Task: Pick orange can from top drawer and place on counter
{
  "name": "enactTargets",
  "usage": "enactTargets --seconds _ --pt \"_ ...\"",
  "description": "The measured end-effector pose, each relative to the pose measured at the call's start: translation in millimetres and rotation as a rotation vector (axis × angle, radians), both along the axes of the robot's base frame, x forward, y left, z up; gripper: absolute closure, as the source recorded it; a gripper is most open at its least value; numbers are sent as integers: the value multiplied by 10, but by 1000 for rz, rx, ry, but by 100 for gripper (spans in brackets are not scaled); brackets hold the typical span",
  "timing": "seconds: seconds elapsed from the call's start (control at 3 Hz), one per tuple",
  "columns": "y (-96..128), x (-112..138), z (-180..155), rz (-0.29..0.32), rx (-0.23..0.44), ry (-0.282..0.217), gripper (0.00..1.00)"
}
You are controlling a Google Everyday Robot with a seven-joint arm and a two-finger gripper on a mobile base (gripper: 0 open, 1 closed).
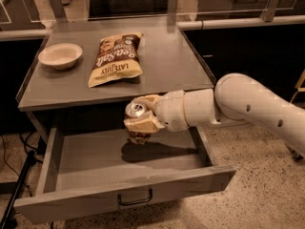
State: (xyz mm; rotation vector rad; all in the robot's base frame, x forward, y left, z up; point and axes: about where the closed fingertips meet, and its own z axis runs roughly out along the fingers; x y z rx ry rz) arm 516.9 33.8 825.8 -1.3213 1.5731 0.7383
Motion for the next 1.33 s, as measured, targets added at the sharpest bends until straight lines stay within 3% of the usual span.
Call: enactTargets --seconds 0.67,1.0,1.33 --pt "-651 299 751 -121 -43 -78 100" --pt "-1022 662 1268 -186 -47 -129 100" --pt "-1007 673 1276 -181 -47 -126 100"
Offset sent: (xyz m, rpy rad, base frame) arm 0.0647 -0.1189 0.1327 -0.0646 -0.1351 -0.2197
